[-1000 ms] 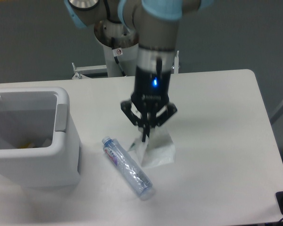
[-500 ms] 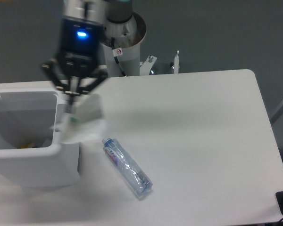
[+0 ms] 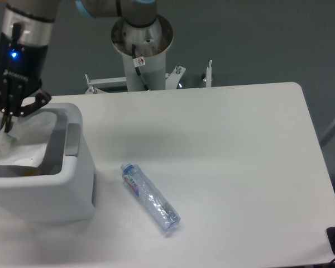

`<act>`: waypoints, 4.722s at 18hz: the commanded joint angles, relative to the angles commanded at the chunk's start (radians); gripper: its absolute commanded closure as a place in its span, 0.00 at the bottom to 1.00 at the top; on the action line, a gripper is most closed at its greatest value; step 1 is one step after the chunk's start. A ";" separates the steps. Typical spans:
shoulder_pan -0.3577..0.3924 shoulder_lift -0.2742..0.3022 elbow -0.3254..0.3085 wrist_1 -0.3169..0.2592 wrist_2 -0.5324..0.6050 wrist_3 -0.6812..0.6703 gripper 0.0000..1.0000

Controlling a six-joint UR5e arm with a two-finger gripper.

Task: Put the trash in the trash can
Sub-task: 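Carry the wrapper over the white bin and open the gripper, then move the open gripper from the bin down to the water bottle, then close the gripper around the bottle's cap end, then lift the bottle and carry it over the white bin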

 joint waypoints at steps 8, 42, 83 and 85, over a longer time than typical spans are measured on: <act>0.084 0.049 0.012 -0.008 0.031 -0.012 0.00; 0.357 -0.560 0.120 0.040 0.279 -0.149 0.00; 0.363 -0.401 0.146 0.041 0.344 -0.036 0.36; 0.394 -0.326 0.196 0.054 0.296 0.012 0.36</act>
